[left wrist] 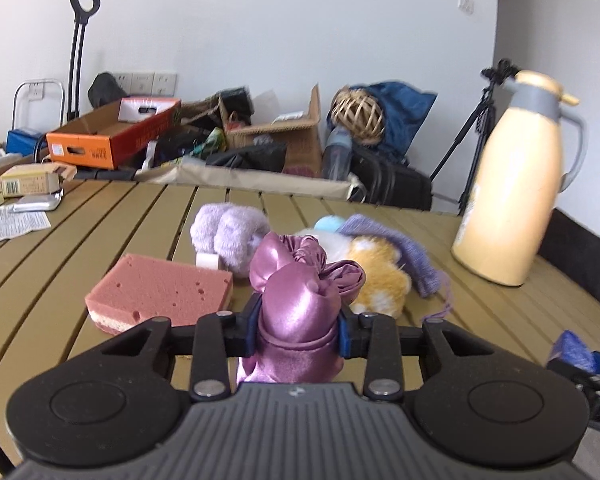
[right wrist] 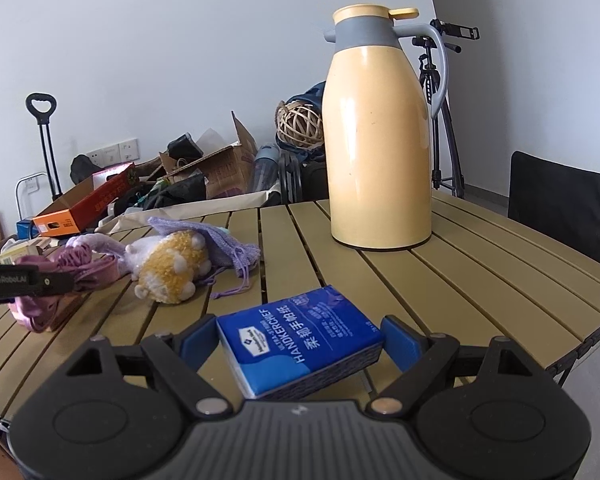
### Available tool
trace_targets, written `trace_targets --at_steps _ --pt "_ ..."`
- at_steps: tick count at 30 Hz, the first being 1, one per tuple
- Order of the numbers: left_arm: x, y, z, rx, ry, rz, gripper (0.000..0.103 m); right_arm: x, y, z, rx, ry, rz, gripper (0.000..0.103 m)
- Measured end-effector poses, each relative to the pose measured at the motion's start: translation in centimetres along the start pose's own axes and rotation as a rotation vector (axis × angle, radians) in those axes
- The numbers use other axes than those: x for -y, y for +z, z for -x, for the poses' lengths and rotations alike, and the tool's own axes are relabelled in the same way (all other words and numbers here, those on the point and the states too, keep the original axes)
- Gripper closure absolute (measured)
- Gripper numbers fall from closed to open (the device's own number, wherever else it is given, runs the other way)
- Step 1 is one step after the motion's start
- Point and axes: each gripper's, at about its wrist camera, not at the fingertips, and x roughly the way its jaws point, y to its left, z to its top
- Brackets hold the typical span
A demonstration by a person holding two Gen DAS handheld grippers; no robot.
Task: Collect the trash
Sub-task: 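Lift the pink bow and blue tissue pack and carry both down toward the black bin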
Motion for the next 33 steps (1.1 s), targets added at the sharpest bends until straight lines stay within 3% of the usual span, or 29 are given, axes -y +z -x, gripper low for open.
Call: trace_targets --at_steps 8,15,33 --pt "0.2 0.0 4.6 0.068 -0.009 -0.017 0.067 -0.5 0.0 2.8 0.062 0.007 0.013 0.016" --pt "-0.3 -0.9 7.9 0.073 -0.004 -0.016 0.067 -1.8 -0.8 5.3 0.088 0.034 0.038 0.016" --pt "-1.5 -5.8 16.6 0.019 0.024 -0.051 0.067 -4.4 -5.8 10.7 0.021 0.13 0.057 0.016"
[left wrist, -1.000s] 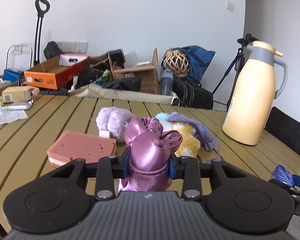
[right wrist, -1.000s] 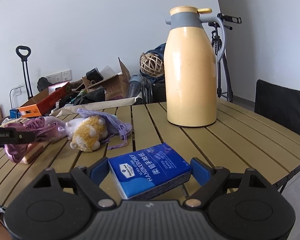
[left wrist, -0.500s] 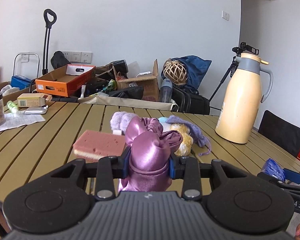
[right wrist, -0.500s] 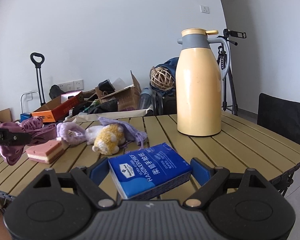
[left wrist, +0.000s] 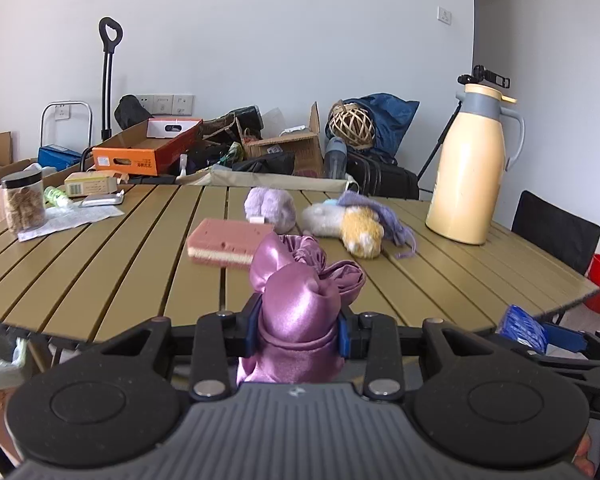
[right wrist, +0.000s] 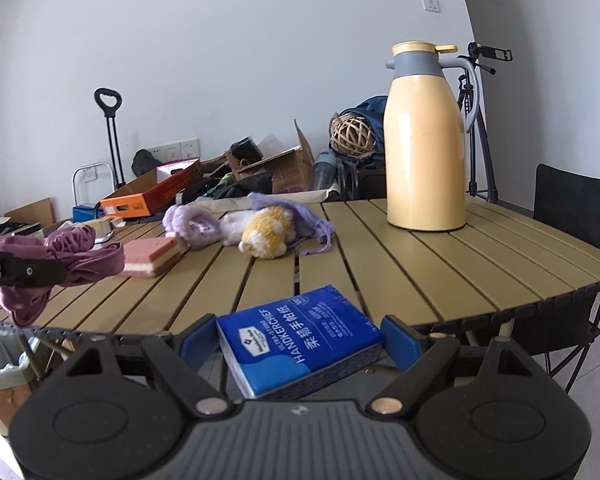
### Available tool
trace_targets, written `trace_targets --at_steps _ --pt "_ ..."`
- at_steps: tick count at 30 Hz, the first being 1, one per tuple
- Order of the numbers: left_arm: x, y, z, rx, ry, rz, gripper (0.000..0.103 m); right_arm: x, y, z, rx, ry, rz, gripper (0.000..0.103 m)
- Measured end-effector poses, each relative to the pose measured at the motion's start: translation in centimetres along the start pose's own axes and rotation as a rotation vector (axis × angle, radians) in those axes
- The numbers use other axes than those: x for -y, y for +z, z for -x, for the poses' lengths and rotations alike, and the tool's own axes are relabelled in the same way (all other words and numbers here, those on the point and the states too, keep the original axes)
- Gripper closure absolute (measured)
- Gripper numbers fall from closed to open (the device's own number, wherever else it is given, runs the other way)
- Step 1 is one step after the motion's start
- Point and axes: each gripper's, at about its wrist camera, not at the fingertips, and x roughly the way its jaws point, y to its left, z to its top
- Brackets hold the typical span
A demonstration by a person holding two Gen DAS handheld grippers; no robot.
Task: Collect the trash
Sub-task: 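Lift the pink bow and blue tissue pack and carry both down toward the black bin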
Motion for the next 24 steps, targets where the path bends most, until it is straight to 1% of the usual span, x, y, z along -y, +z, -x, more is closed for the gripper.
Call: trace_targets --at_steps 3,9,18,24 --pt "-0.1 -1.0 1.3 -0.013 0.002 -0.002 0.067 -0.6 -0.8 0.7 -0.019 0.015 0.01 0.016" --pt "-0.4 -2.9 3.1 -0.053 0.007 -0.003 0.067 -1.5 -2.8 1.6 -0.084 0.043 0.017 0.016" --pt "-1.2 -6.4 4.0 -0.147 0.024 -0.002 0.067 -2.7 -5.4 2.3 -0.183 0.075 0.035 0.016" --pt "-2.0 -8.6 3.4 -0.224 0.047 0.007 0.067 -3.1 -7.5 2.2 -0.275 0.089 0.051 0.016"
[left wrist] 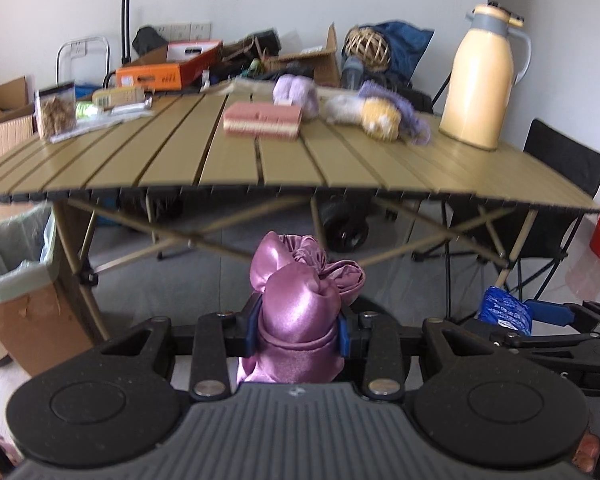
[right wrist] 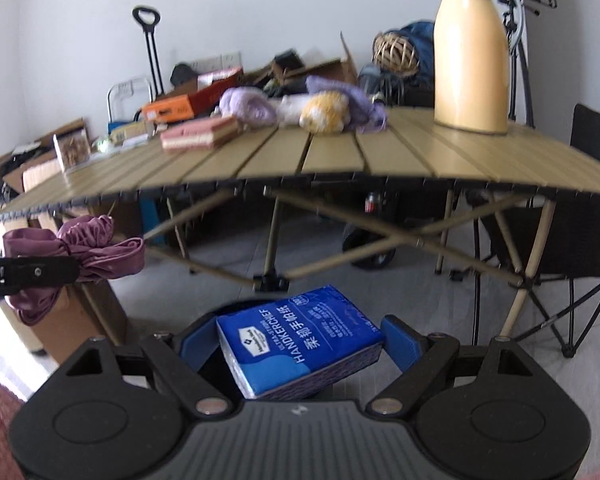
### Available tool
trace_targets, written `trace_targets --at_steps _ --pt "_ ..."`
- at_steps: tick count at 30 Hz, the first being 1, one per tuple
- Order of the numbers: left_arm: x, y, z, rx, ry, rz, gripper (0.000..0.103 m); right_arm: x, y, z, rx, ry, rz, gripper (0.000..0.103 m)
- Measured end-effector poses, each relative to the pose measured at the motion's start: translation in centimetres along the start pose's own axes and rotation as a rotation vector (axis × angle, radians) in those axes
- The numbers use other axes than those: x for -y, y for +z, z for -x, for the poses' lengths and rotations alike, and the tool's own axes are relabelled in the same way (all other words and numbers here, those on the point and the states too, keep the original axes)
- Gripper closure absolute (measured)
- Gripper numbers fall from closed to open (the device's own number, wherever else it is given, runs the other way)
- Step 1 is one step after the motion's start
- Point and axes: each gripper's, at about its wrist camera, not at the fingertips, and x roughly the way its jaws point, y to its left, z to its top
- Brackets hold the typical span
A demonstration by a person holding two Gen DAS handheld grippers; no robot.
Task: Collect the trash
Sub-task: 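Lift the pink bow and blue tissue pack and carry both down toward the black bin, then lower the right tool into the bin and open it to drop the tissue pack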
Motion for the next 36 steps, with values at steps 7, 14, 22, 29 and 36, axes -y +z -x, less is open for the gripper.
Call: trace_targets --at_steps 7,14,22,29,36 --pt "-1.2 -2.4 -2.4 -0.11 0.055 0.026 0.067 -0.6 -1.8 -1.1 -0.104 0.007 0.011 0.016" --pt "-2.9 -4.2 -4.2 -0.198 0.105 0.053 0.067 -0.8 -3.4 -2.9 -0.211 -0.006 0.01 0.016" --pt "-4.4 -5.6 -6.2 -0.289 0.162 0.088 0.067 -0.8 -4.7 -4.7 -0.296 -0.019 0.003 0.016" --pt "-5.0 -5.8 -6.6 -0.301 0.17 0.107 0.067 -0.8 -4.9 -5.6 -0.325 -0.024 0.001 0.016" --pt "-5.5 -5.5 -7.4 -0.315 0.196 0.129 0.067 -1.3 -4.6 -6.4 -0.335 -0.019 0.008 0.016"
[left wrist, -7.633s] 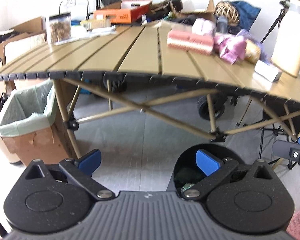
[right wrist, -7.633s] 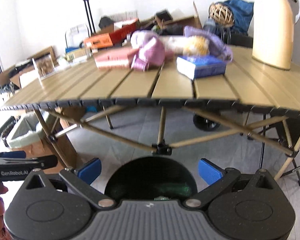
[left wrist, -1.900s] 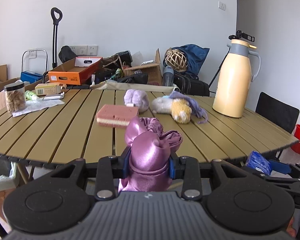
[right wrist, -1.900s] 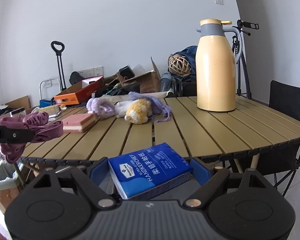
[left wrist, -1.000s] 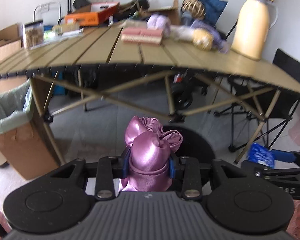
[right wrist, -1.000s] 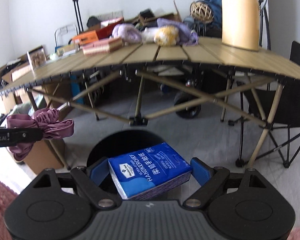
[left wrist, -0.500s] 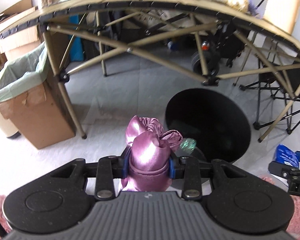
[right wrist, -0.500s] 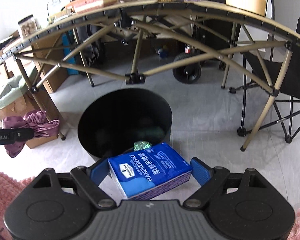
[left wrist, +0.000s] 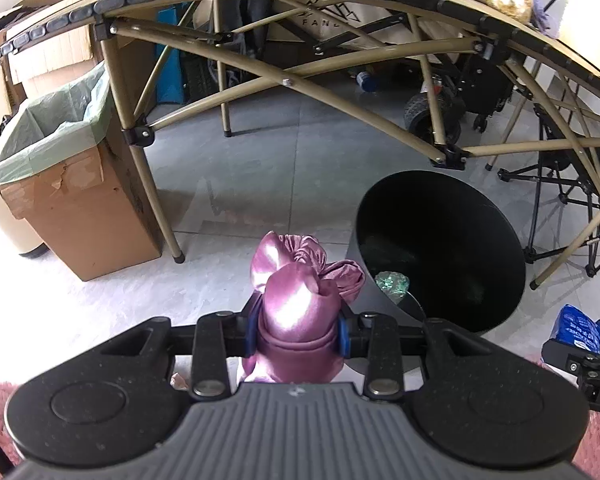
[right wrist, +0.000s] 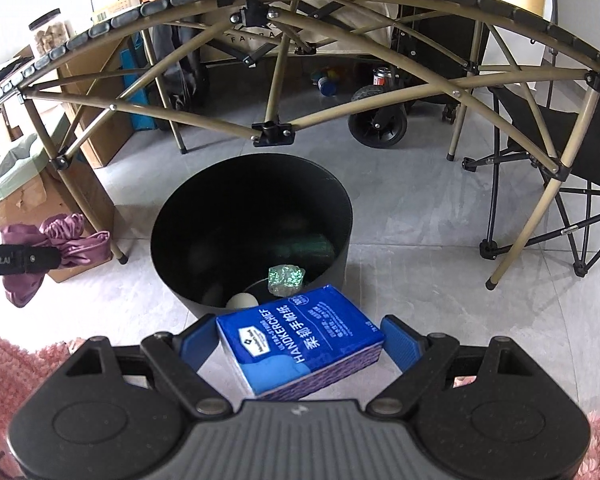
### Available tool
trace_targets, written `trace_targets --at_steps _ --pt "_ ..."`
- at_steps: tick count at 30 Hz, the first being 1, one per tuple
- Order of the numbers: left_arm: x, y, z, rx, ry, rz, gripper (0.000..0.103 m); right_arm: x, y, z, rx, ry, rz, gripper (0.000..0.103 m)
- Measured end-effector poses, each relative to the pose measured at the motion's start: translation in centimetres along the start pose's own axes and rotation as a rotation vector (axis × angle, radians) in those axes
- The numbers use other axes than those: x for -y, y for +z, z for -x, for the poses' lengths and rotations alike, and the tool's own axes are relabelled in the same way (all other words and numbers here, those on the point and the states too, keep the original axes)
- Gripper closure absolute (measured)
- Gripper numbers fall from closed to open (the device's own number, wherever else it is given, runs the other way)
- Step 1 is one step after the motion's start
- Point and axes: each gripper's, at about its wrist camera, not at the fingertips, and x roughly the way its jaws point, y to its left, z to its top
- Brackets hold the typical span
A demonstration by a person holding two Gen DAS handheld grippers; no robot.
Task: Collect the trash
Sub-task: 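Lower the right tool into the bin and open it to drop the tissue pack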
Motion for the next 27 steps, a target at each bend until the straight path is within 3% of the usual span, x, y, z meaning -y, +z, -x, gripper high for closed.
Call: trace_targets --at_steps 27 --pt "-3.2 3.2 -3.8 -0.031 0.041 0.075 0.067 -5.2 9.5 -5.7 0.044 0.026 0.029 0.016"
